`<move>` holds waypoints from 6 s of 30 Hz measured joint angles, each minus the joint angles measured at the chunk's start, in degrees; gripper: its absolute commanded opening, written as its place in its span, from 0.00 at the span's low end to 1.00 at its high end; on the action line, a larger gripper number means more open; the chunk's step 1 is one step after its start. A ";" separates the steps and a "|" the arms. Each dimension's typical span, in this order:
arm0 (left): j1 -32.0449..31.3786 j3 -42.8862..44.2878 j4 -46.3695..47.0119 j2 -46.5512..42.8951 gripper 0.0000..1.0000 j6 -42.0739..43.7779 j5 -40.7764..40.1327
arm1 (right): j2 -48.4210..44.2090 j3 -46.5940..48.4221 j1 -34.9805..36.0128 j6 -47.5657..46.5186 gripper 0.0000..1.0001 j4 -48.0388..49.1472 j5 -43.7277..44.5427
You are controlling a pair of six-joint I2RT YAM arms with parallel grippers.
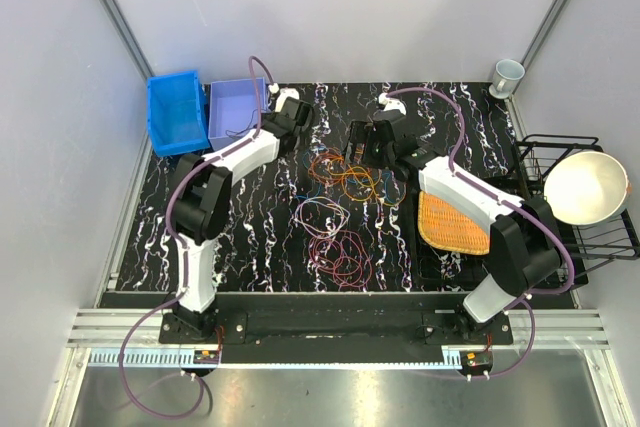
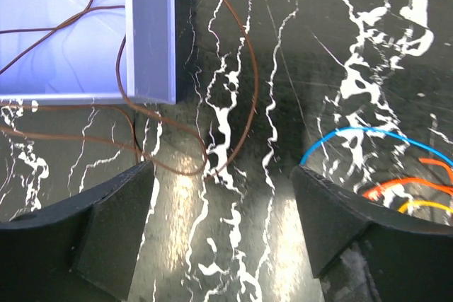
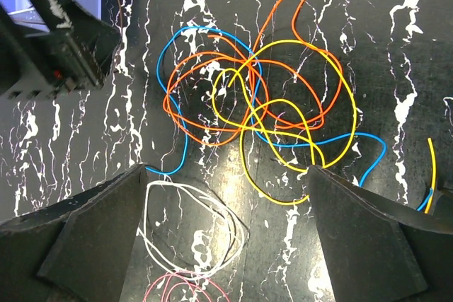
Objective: Untangle the cables
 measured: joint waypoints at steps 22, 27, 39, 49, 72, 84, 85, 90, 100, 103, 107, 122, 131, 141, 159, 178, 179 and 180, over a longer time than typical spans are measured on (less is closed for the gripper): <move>1.99 4.66 0.92 8.57 0.52 3.37 3.76 | 0.04 0.00 0.00 1.09 1.00 0.22 -4.31; 2.51 5.68 0.92 9.42 0.40 3.39 4.31 | 0.57 0.33 0.00 1.27 1.00 0.26 -4.81; 3.58 8.79 0.52 11.17 0.24 3.63 6.95 | 2.75 0.63 -0.13 1.77 1.00 0.28 -7.45; 4.66 11.37 -0.68 13.20 0.00 3.85 10.36 | 2.86 0.66 -0.22 2.10 0.99 0.46 -8.09; 11.87 26.60 -13.62 -2.91 0.00 4.70 12.70 | 2.86 0.66 -0.48 3.67 0.98 1.97 -12.52; 18.88 45.46 -16.39 1.79 0.00 5.09 18.08 | 3.54 0.66 -0.50 4.52 0.97 3.34 -15.41; 18.93 45.77 -15.96 1.81 0.00 5.09 18.29 | 3.78 0.66 -0.48 4.52 0.97 3.39 -15.56; 19.30 45.99 -13.38 1.81 0.00 5.05 21.49 | 4.61 0.66 -0.48 4.59 0.97 3.50 -16.52; 19.52 36.65 -5.99 1.60 0.00 4.17 23.87 | 5.57 0.66 -0.48 4.70 0.97 3.69 -17.20; 19.58 32.22 -5.95 2.43 0.00 3.74 23.87 | 5.62 0.66 -0.48 4.70 0.97 3.74 -17.55; 19.89 31.54 -5.68 5.25 0.00 3.45 23.93 | 5.66 0.66 -0.48 4.70 0.97 3.74 -17.73; 20.33 31.39 -5.35 8.20 0.88 2.97 24.50 | 7.45 0.66 -0.50 4.70 0.97 3.80 -18.03; 20.48 31.36 -7.13 8.02 0.96 2.47 22.97 | 7.48 0.83 -0.48 4.70 0.98 3.74 -18.58; 20.48 28.44 -8.61 2.47 0.88 1.46 22.56 | 8.31 2.67 -0.50 4.92 1.00 3.69 -20.83; 20.28 39.87 -8.24 22.53 0.87 9.99 18.29 | 11.41 3.45 -0.50 4.85 1.00 3.15 -22.40; 22.62 46.90 -1.66 32.06 0.57 14.01 18.25 | 16.68 6.97 -0.59 5.60 1.00 2.80 -27.58; 22.69 47.32 -1.57 32.20 0.53 14.08 18.45 | 16.92 7.23 -0.66 5.81 1.00 2.78 -28.04; 22.71 47.93 -1.53 32.39 0.50 14.12 18.58 | 17.09 7.41 -0.72 5.97 1.00 2.75 -28.44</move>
